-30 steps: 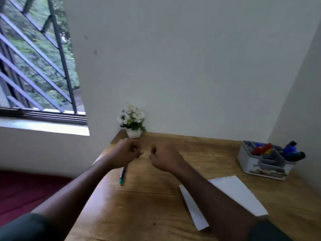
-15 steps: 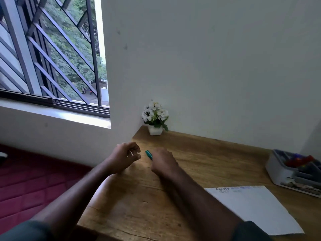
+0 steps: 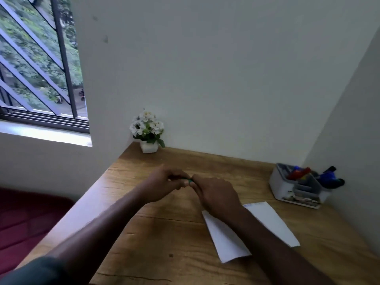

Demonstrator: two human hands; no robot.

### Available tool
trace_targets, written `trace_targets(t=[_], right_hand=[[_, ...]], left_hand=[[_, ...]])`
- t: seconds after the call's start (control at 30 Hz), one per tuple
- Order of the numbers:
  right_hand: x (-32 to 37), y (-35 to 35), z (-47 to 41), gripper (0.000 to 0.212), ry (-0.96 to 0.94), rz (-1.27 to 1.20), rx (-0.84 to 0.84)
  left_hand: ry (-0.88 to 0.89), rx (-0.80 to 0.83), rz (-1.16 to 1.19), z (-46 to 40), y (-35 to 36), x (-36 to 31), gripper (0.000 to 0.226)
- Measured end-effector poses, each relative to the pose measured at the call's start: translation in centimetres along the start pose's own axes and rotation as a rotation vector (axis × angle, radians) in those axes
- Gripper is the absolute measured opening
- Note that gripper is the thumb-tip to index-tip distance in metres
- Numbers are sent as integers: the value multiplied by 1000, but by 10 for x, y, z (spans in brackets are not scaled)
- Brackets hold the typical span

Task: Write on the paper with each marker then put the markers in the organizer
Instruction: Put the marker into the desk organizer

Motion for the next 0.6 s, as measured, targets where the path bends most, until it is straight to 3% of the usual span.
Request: trace_targets(t=[0.2,0.33,0.43,0.5,0.6], right_hand=[[-47,-25,35,48,46,17,-71],[-77,-40,62,29,153,-81,15],[-97,-59,86,48,215,-214,-66],[-113,-70,98,41,208,-328,-204],[-129,-74,108,35,350,-715,-320]], left_hand=[[62,64,65,-28,32,-35,12],[42,83,99,-46,61,-46,15],[-44,24,128,-57,75,-43,19],[-66,36,126,-65,87,-43,17],[-38,97,62,-77,104,-52,16]])
Point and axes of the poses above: each hand's wrist, its own z-axis away from the middle knuckle, its own y-axis out of the palm, x = y × z, the point moved 5 cm from there along -z, towards the middle knuckle, and after that the axes turned 11 degrees about -z, right-handed, at the moved point
